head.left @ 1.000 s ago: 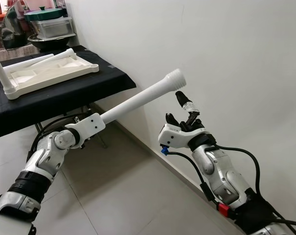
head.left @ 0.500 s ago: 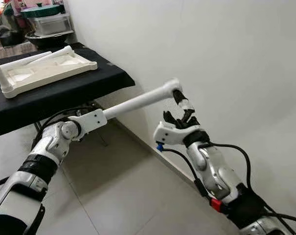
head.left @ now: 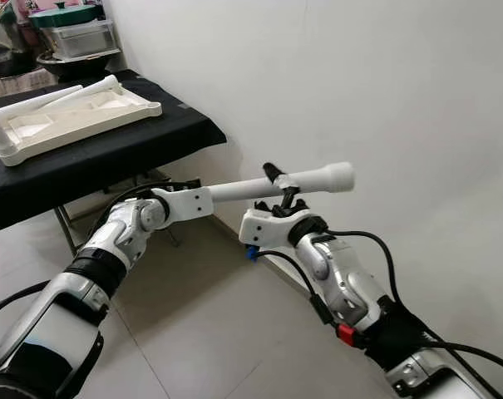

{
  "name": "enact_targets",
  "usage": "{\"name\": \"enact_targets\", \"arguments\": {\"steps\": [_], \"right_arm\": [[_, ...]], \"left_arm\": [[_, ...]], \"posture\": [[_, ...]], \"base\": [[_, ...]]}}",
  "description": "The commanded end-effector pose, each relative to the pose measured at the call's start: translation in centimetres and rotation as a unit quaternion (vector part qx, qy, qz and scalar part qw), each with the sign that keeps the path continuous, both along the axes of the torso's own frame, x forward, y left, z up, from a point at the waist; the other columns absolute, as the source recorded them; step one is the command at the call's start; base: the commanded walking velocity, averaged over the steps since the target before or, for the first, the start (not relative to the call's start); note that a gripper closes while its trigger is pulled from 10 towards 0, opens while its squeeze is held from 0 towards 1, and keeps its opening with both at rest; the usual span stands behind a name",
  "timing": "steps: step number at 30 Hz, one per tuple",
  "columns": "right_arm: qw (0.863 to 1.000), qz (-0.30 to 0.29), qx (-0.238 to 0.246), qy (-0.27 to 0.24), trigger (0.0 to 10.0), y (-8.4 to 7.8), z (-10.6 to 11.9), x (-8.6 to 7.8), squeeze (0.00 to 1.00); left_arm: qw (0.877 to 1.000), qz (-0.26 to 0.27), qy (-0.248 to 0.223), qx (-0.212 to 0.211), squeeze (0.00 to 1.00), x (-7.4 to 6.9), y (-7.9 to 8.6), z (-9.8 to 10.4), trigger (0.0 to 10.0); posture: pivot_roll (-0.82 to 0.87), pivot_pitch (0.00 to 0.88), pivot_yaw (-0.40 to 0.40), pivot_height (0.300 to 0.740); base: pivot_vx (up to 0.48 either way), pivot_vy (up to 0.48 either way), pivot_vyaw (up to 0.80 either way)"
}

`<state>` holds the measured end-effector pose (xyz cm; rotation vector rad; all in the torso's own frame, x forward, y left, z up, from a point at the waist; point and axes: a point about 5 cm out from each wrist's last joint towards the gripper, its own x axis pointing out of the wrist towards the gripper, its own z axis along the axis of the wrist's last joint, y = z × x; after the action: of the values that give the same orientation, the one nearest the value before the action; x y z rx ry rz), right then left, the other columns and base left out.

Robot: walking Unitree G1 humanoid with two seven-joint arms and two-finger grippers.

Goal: Building children table

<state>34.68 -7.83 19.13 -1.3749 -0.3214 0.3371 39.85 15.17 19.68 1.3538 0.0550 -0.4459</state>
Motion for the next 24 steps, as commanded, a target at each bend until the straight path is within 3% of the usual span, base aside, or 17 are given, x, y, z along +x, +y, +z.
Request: {"name": "enact_targets", "arguments": {"steps": [1, 8, 11, 24], "right_arm": [[1.0, 0.006, 0.006, -0.002, 10.0, 0.5, 0.6, 0.1, 0.0], [0.999, -0.016, -0.025, 0.037, 10.0, 0.3, -0.1, 0.9, 0.0], [0.994, -0.042, -0.067, 0.078, 10.0, -0.2, -1.2, 2.0, 0.0], [0.985, -0.087, -0.085, 0.121, 10.0, -1.0, -2.4, 3.2, 0.0]], "left_arm": [[1.0, -0.006, -0.004, 0.014, 0.0, 0.1, 0.0, 0.1, 10.0], [0.999, -0.024, 0.0, 0.027, 0.0, 0.0, -0.6, -0.3, 10.0], [0.998, -0.053, 0.006, 0.03, 0.0, -0.4, -2.0, -0.9, 10.0], [0.997, -0.079, -0.003, 0.023, 0.0, -0.8, -3.0, -0.8, 10.0]], "posture": [[0.01, 0.059, 0.014, 0.74], [0.01, 0.059, 0.013, 0.74], [0.01, 0.059, 0.009, 0.74], [0.01, 0.062, 0.01, 0.74]], "base": [[0.0, 0.0, 0.0], [0.0, 0.0, 0.0], [0.0, 0.0, 0.0], [0.0, 0.0, 0.0]]}}
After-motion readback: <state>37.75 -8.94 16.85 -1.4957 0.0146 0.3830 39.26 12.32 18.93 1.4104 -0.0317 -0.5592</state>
